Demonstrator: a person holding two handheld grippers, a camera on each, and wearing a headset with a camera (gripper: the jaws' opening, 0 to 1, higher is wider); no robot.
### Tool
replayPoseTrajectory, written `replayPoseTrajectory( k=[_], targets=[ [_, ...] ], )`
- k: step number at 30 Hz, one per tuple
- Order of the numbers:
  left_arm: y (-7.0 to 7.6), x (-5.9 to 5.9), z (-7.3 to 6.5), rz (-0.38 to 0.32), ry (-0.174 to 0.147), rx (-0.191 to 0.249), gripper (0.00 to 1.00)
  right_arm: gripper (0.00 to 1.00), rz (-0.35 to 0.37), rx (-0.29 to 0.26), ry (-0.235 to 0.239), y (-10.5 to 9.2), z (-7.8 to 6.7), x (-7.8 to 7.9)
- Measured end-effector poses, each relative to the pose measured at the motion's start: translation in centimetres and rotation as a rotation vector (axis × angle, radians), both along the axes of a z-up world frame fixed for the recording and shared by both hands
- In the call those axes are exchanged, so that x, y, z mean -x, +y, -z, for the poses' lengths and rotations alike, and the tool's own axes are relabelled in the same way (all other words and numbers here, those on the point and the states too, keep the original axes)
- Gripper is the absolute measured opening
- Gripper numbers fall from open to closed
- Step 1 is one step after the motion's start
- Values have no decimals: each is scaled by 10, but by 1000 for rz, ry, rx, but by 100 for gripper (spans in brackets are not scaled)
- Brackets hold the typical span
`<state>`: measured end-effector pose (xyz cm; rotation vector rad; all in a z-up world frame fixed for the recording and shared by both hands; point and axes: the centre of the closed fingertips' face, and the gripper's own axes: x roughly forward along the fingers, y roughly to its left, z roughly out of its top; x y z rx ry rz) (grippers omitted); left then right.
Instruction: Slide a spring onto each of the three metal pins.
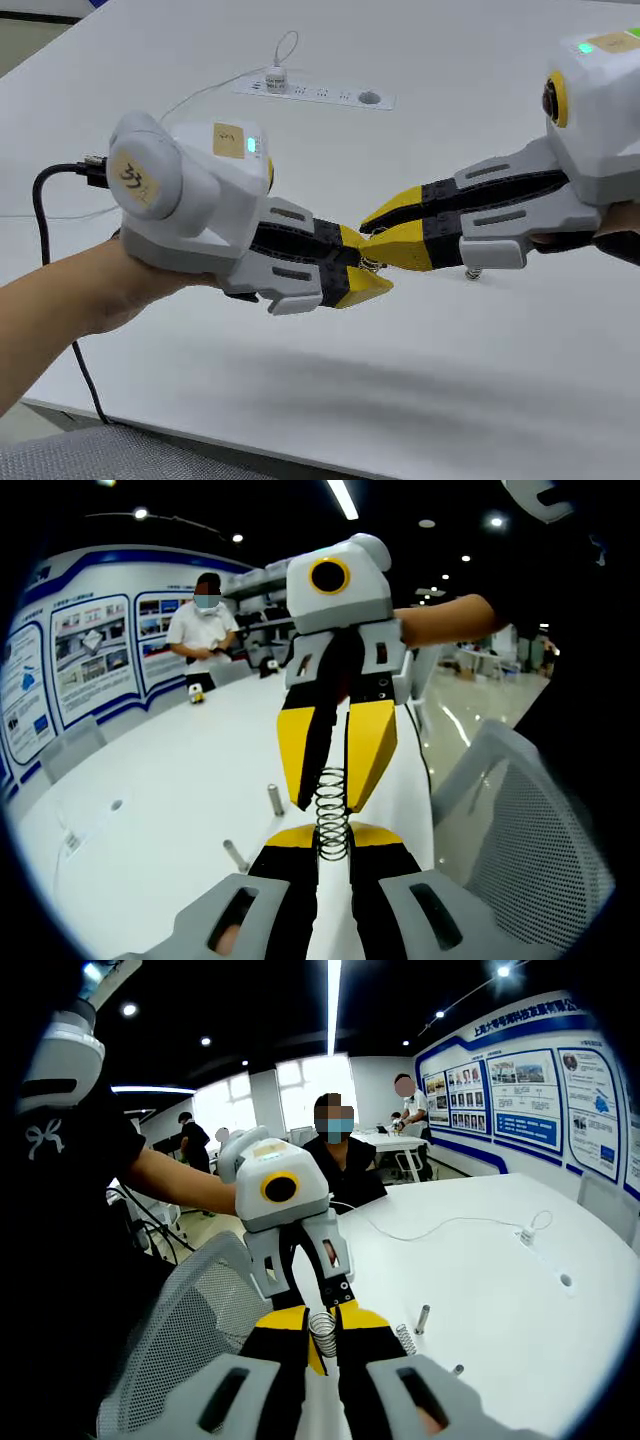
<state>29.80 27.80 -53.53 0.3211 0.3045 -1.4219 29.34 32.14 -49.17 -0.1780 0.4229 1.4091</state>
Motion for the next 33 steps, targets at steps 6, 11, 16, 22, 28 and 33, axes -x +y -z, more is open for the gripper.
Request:
replayPoseTrajectory(
  k=[6,11,16,22,28,33],
  targets=[
    [1,-5,-2,-24,19,24,11,10,31,-6,-40,1,-3,-6],
    [4,-9,-3,-46,14,25,12,9,53,-10,-30,1,-2,-14],
    [8,-12,-3,-69,4,28,28,10,58,-3,-29,1,-1,-19],
    [19,-18,2,-107,4,13,33,10,76,2,-40,-3,-5,-29],
    [34,-24,2,-158,5,18,41,10,124,15,-53,-13,-5,-48],
    [50,-33,-4,-224,-1,55,50,10,173,23,-51,-22,-2,-65]
  ],
)
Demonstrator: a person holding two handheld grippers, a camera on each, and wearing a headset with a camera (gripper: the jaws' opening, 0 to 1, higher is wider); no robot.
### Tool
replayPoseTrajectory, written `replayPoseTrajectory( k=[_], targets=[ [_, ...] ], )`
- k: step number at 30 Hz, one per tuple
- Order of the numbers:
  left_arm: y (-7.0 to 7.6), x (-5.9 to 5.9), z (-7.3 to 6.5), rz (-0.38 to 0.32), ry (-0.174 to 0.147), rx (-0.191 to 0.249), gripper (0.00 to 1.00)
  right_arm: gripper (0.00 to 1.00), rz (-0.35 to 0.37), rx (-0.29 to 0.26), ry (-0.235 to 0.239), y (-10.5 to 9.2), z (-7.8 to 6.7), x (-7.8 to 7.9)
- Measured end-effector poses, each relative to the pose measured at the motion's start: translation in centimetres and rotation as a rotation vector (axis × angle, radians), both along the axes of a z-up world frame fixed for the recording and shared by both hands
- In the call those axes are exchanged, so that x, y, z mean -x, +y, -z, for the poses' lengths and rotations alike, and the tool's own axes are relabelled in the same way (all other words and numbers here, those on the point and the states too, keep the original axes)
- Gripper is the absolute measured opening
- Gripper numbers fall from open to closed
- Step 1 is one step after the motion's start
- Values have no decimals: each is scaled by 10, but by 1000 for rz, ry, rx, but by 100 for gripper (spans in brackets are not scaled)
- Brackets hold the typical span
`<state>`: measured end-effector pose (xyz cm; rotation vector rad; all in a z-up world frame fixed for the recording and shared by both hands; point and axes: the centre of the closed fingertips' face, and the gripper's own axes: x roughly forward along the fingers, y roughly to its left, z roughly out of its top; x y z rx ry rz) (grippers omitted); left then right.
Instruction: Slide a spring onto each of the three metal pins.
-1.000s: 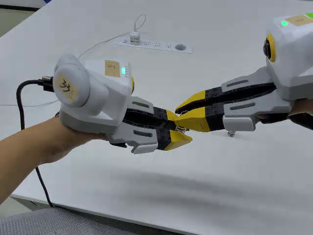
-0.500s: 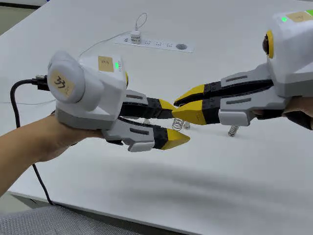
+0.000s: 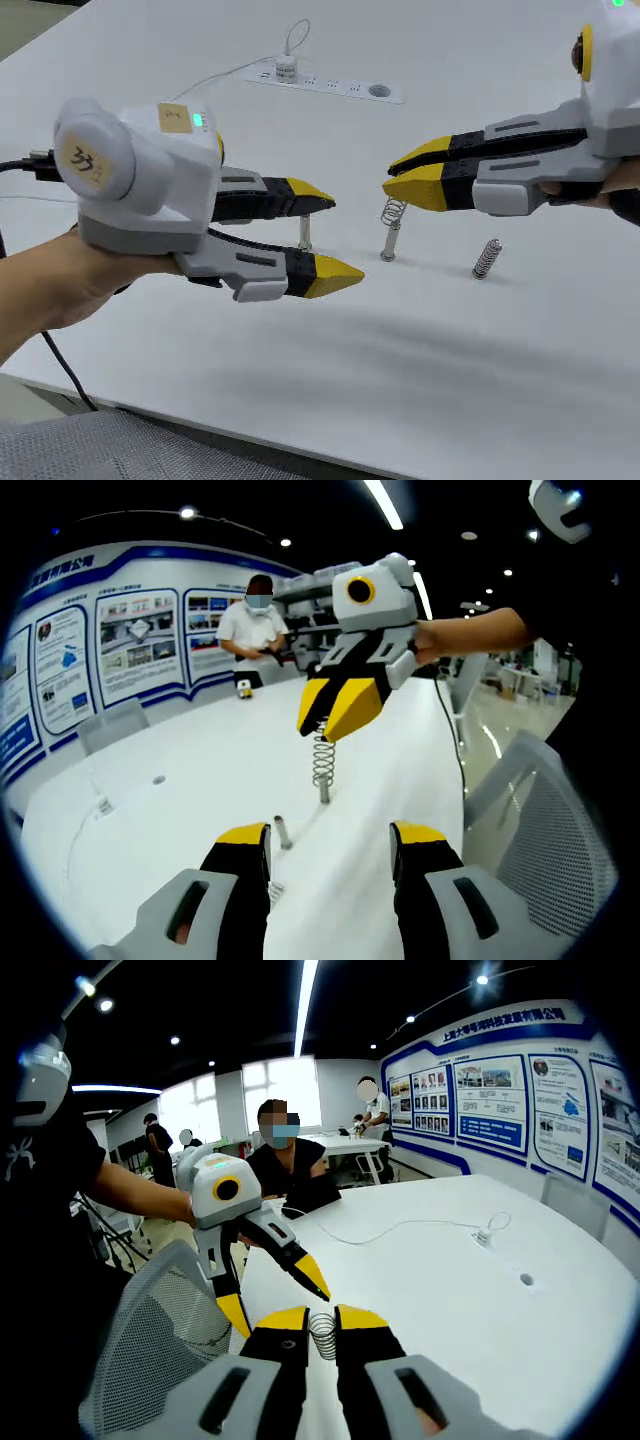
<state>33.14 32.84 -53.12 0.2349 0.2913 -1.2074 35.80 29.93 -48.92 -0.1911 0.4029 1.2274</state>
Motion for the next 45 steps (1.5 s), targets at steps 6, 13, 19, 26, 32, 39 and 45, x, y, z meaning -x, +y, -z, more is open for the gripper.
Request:
replayPoseTrajectory(
  k=[6,13,19,26,32,39,45],
  targets=[
    [25,-10,0,-62,2,-11,55,10,62,9,18,-10,8,-20],
    [43,-13,3,-96,9,-18,59,10,106,36,20,-16,21,-39],
    [64,-22,5,-130,19,-34,65,10,150,71,22,-26,39,-60],
    [76,-21,11,-141,84,-15,79,10,167,79,44,-23,57,-72],
    [80,-22,22,-151,109,-48,91,10,178,89,76,-19,76,-73],
    [85,-23,25,-174,111,-51,97,10,190,97,97,-18,86,-75],
    [89,-24,25,-188,110,-53,98,10,183,118,104,-16,91,-71]
  ],
)
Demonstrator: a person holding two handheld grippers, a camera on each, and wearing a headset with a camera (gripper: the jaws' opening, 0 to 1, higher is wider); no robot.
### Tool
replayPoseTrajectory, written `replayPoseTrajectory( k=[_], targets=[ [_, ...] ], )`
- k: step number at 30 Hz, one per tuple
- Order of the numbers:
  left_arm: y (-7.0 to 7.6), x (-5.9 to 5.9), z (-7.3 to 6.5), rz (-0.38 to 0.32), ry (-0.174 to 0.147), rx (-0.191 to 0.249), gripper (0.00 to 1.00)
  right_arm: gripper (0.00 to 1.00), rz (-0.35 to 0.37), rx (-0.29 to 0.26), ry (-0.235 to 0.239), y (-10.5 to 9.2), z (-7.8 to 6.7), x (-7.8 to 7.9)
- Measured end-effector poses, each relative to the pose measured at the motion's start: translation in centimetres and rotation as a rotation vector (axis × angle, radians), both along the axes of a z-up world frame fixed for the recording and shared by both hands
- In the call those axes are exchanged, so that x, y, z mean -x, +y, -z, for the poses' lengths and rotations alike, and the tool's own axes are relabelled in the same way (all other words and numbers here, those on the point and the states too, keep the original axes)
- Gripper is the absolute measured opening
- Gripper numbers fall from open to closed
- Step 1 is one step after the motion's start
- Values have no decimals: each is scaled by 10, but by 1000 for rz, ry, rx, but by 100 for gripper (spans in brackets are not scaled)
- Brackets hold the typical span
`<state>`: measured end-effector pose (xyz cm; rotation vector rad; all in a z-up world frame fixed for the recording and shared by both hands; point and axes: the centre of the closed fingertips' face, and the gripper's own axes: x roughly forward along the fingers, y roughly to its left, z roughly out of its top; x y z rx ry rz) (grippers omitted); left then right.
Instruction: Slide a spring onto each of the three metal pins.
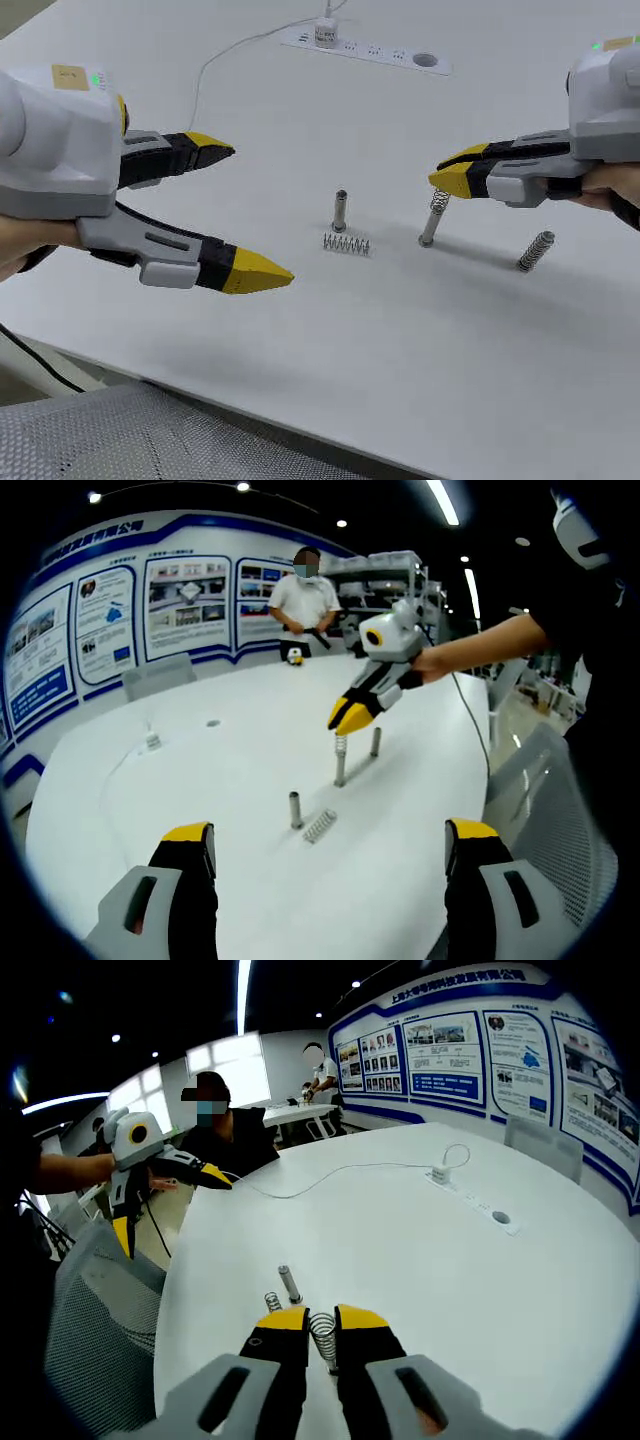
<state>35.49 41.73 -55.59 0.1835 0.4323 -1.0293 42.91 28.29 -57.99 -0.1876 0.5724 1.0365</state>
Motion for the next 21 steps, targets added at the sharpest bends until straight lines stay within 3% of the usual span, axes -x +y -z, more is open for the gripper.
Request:
replayPoseTrajectory(
  k=[8,12,21],
  targets=[
    [-2,2,-2,-3,-5,5,98,10,3,32,-18,0,13,3],
    [-2,3,-5,-19,-3,32,98,11,17,48,-22,-1,22,5],
    [-1,7,-2,-22,-2,17,96,11,45,100,-17,0,42,4]
  ],
)
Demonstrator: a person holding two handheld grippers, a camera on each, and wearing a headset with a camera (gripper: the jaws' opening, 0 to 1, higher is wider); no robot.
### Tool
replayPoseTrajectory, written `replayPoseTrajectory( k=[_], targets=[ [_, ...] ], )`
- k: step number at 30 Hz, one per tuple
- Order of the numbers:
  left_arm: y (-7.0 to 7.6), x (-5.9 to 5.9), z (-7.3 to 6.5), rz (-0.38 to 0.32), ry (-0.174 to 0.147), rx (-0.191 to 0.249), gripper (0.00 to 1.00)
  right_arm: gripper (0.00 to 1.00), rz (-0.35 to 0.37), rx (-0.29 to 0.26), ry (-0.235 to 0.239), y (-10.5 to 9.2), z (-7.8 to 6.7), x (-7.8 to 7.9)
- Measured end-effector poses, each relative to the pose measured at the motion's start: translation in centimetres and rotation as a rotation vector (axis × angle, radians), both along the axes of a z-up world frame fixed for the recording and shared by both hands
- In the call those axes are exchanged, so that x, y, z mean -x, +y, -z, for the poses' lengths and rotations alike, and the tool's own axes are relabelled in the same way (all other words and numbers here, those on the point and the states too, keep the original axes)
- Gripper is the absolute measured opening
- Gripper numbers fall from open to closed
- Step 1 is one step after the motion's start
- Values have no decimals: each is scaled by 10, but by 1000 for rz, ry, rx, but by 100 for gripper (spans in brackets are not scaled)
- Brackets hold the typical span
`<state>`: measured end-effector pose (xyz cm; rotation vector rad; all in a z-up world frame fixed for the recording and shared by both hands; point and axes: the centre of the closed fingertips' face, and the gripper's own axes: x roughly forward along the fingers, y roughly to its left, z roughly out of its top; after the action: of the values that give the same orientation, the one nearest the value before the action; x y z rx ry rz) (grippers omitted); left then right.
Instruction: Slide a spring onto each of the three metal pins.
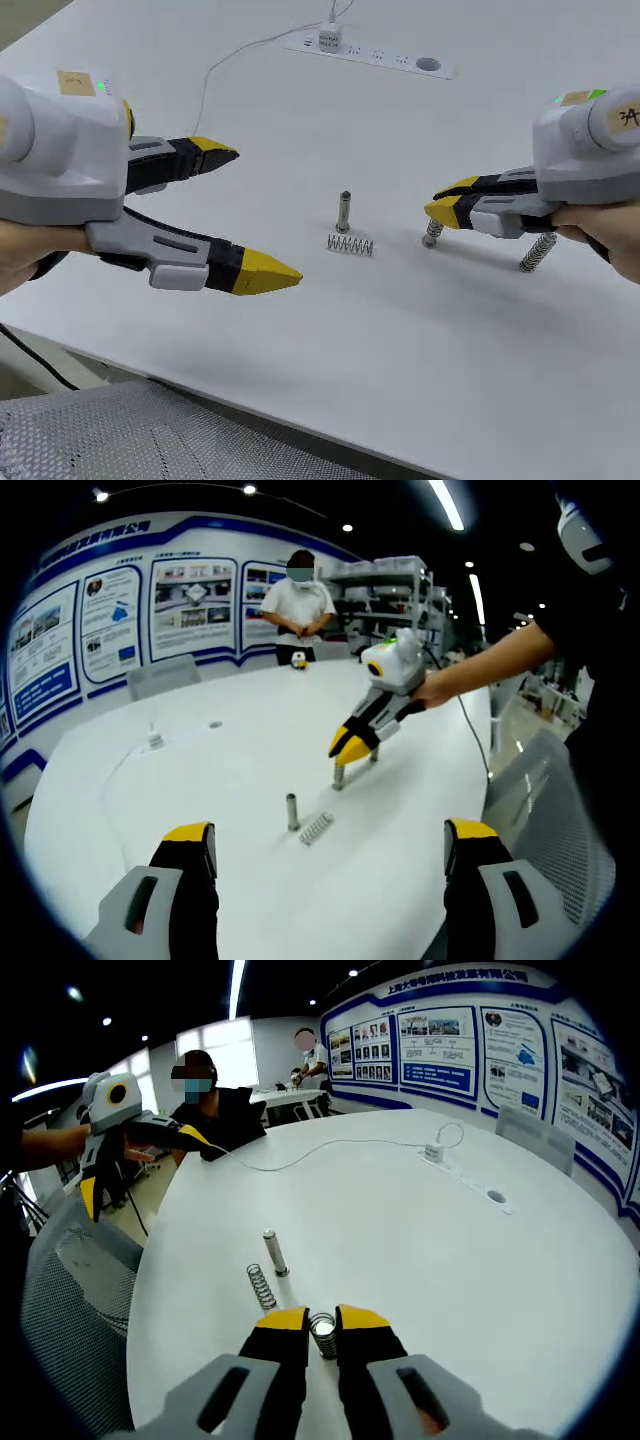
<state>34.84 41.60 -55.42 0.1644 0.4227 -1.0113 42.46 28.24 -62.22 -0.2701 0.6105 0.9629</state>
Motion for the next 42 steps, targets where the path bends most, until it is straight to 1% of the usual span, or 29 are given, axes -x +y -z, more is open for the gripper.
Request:
replayPoseTrajectory(
  k=[1,4,7,10,12,13,17,19,22,24,27,30,34,36,37,38,39,42],
  targets=[
    [0,1,0,0,0,-3,96,11,1,23,-2,-1,3,0],
    [0,2,1,-2,0,-2,96,11,-9,30,-1,1,5,1],
    [-1,2,-5,-12,-3,24,95,11,-9,54,5,-2,8,1],
    [-1,1,-7,-16,-5,30,95,11,-10,79,12,-5,12,2],
    [0,1,-7,-17,-4,29,95,11,-8,78,8,-6,12,1],
    [0,1,-8,-17,-2,29,95,11,-3,75,17,-6,12,1],
    [0,2,-7,-14,3,31,95,11,5,70,22,-7,12,1],
    [-1,4,-5,-10,8,25,95,11,1,77,20,-7,12,1],
    [-1,5,-5,-6,8,20,95,13,-15,114,28,-10,19,3],
    [-2,5,-6,-6,5,20,95,14,-17,114,31,-11,20,4],
    [-1,5,-7,-4,3,17,95,15,-9,93,30,-12,16,3],
    [0,4,-8,-9,4,17,95,18,20,60,27,-15,7,1],
    [0,2,-7,-11,3,15,95,19,22,54,16,-20,0,2],
    [-2,0,-8,-12,4,15,95,19,39,71,-31,-25,-6,-1],
    [-2,-1,-8,-13,2,12,95,19,47,66,-36,-25,-9,-2],
    [-2,-2,-8,-14,-1,9,95,20,70,46,-40,-25,-14,-3],
    [-2,-3,-9,-14,-2,8,95,20,77,32,-43,-24,-17,-3],
    [-4,-5,-11,-8,-10,1,95,20,77,7,-61,-19,-29,-2]
  ],
)
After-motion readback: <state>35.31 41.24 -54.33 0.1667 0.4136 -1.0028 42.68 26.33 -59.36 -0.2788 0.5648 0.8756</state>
